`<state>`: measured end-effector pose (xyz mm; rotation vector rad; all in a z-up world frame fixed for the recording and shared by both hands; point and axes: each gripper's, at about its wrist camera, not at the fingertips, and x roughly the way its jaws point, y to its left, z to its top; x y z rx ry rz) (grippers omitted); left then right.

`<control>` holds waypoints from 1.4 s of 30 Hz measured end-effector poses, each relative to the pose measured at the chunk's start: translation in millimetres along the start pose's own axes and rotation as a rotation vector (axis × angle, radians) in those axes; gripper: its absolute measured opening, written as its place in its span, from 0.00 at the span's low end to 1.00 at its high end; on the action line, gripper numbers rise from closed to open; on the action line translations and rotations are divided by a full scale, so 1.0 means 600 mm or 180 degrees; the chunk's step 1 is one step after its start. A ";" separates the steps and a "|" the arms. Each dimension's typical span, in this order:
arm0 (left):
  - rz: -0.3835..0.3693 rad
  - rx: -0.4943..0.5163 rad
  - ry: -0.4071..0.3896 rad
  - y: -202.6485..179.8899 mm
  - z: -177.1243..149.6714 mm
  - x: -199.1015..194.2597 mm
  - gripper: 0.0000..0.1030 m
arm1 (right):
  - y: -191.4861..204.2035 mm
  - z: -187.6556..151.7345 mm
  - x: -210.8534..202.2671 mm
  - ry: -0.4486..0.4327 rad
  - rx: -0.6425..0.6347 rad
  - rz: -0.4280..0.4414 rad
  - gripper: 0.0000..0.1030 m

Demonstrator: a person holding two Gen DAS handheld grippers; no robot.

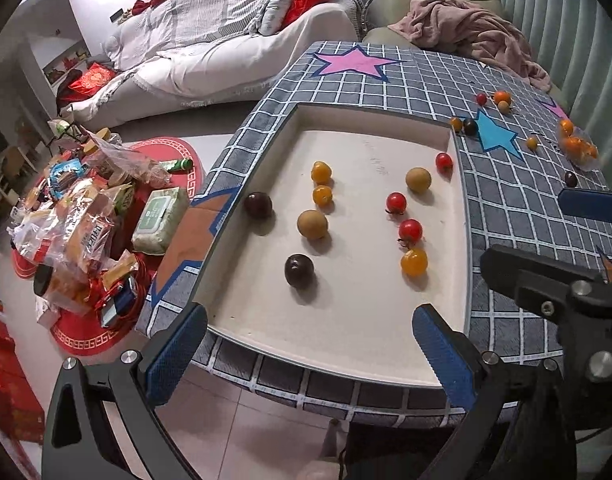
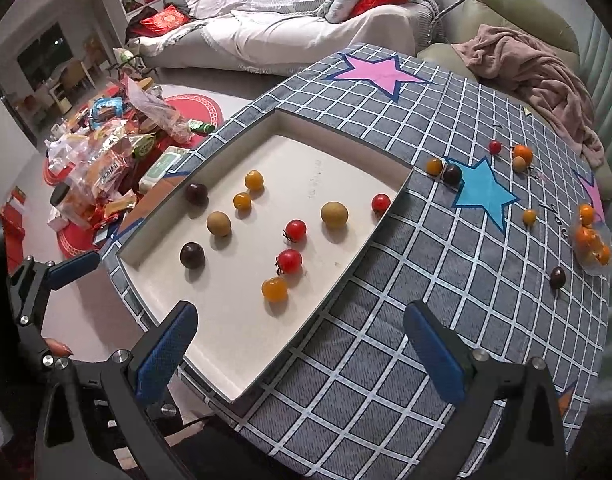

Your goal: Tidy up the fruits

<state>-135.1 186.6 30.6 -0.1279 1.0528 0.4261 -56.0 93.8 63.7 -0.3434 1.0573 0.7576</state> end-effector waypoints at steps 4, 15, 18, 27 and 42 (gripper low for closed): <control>0.0015 0.0014 0.0000 -0.005 0.000 -0.003 1.00 | -0.004 -0.002 0.002 0.0012 0.0010 -0.0044 1.00; 0.0027 -0.0041 0.0019 -0.003 -0.002 0.005 1.00 | 0.003 0.000 0.011 -0.0006 0.0022 -0.0124 1.00; 0.0035 -0.0094 0.0033 0.003 -0.007 0.011 1.00 | 0.008 -0.006 0.019 0.0001 0.0052 -0.0093 1.00; 0.0055 -0.0163 0.0040 0.013 -0.023 0.018 1.00 | 0.011 -0.024 0.028 -0.0016 0.0111 -0.0153 1.00; 0.0073 -0.0211 0.0039 0.019 -0.029 0.020 1.00 | 0.013 -0.027 0.030 -0.0021 0.0106 -0.0180 1.00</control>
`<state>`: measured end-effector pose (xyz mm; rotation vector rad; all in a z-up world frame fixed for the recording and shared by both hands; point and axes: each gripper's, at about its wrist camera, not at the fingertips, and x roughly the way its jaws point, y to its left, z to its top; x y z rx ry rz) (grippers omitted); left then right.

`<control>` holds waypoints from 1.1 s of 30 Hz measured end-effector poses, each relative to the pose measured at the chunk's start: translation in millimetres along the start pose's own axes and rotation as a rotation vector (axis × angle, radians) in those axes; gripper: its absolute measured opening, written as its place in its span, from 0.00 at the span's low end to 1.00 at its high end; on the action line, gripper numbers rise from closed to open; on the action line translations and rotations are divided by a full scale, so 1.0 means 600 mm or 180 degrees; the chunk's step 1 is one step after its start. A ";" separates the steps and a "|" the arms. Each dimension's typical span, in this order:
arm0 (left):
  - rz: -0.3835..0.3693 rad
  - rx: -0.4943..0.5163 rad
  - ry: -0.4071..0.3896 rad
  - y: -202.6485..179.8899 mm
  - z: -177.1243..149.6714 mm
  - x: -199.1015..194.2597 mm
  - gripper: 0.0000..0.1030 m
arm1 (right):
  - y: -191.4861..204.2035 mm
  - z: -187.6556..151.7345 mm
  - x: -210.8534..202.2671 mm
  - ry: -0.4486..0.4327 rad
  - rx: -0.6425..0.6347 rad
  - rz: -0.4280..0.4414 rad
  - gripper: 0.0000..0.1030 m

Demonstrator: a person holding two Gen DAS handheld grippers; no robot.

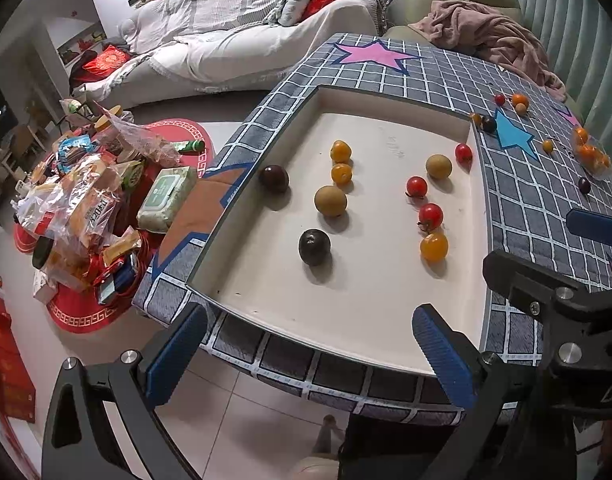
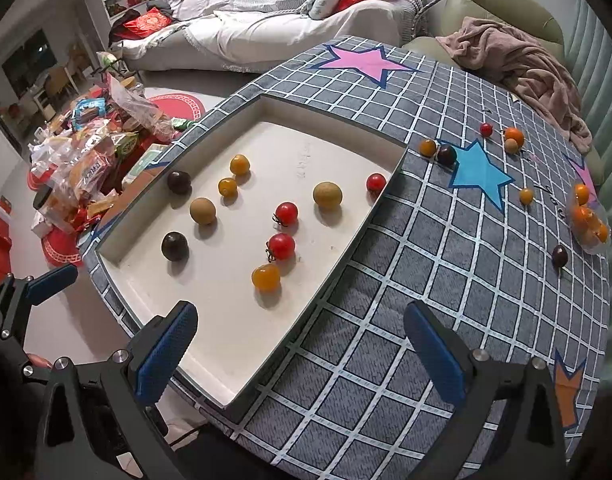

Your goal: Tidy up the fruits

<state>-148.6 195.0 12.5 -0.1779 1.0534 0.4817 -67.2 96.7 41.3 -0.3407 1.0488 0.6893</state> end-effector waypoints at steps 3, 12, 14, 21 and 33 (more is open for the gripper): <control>0.0002 0.0014 0.0002 0.000 -0.001 0.000 1.00 | 0.001 0.000 0.000 0.0001 -0.0007 0.0007 1.00; 0.0003 0.0030 -0.0007 -0.002 -0.001 -0.002 1.00 | 0.001 0.001 -0.001 -0.0005 -0.0013 0.0009 1.00; 0.0000 0.0026 -0.0004 -0.002 -0.001 -0.002 1.00 | 0.002 0.001 -0.003 -0.0009 -0.0022 0.0017 1.00; 0.0008 0.0043 -0.0013 -0.002 0.000 -0.005 1.00 | 0.002 0.004 -0.005 -0.0015 -0.0032 0.0038 1.00; 0.0008 0.0036 -0.0034 -0.006 0.000 -0.009 1.00 | -0.001 0.004 -0.007 -0.0037 -0.0033 0.0069 1.00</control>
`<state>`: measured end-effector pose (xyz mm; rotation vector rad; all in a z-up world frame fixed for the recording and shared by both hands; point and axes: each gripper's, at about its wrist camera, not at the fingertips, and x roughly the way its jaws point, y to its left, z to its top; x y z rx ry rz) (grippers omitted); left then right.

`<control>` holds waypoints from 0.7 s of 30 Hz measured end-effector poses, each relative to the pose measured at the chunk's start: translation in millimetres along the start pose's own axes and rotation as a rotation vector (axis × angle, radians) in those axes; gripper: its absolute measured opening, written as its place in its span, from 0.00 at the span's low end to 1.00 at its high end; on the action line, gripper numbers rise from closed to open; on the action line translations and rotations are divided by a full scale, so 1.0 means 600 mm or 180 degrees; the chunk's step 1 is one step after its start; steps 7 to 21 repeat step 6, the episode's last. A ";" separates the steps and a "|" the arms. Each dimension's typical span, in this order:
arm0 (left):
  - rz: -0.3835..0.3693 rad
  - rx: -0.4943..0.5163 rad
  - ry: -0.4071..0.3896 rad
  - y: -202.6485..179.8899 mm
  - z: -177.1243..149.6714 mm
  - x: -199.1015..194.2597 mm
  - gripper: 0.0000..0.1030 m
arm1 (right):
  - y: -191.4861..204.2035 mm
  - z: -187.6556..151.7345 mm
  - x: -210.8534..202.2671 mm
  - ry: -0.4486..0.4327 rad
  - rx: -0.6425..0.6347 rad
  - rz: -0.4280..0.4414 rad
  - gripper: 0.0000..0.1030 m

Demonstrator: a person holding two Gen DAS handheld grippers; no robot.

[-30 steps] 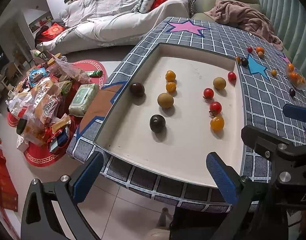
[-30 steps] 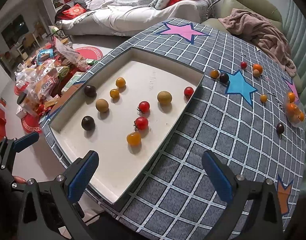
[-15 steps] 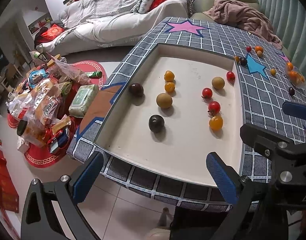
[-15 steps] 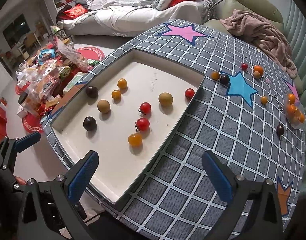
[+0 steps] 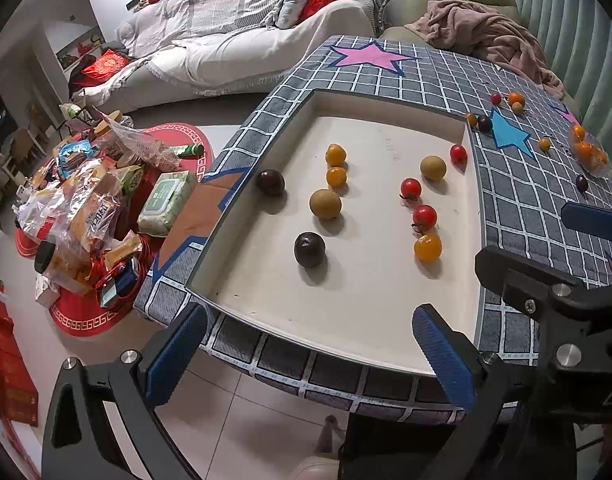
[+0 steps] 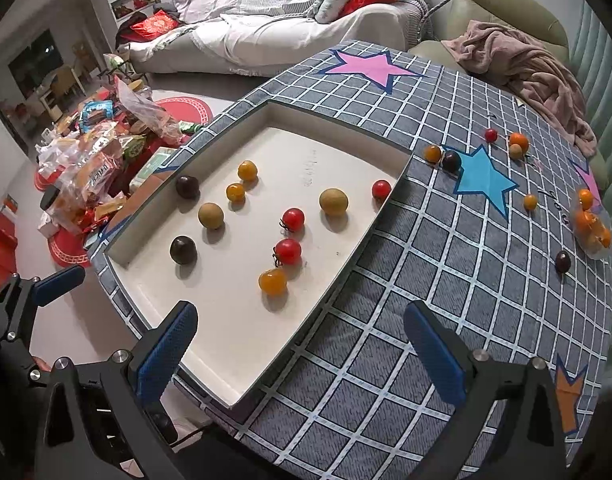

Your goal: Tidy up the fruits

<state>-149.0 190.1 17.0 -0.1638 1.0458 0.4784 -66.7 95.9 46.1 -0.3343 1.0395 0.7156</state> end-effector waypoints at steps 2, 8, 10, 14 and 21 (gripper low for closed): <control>0.0011 -0.0010 -0.0058 0.000 0.000 -0.005 1.00 | 0.000 0.000 0.000 -0.0002 0.0003 0.0002 1.00; 0.0027 0.0003 -0.0063 -0.001 0.003 -0.006 1.00 | 0.000 0.001 -0.001 -0.0012 0.0011 0.0019 1.00; 0.0027 0.0003 -0.0063 -0.001 0.003 -0.006 1.00 | 0.000 0.001 -0.001 -0.0012 0.0011 0.0019 1.00; 0.0027 0.0003 -0.0063 -0.001 0.003 -0.006 1.00 | 0.000 0.001 -0.001 -0.0012 0.0011 0.0019 1.00; 0.0027 0.0003 -0.0063 -0.001 0.003 -0.006 1.00 | 0.000 0.001 -0.001 -0.0012 0.0011 0.0019 1.00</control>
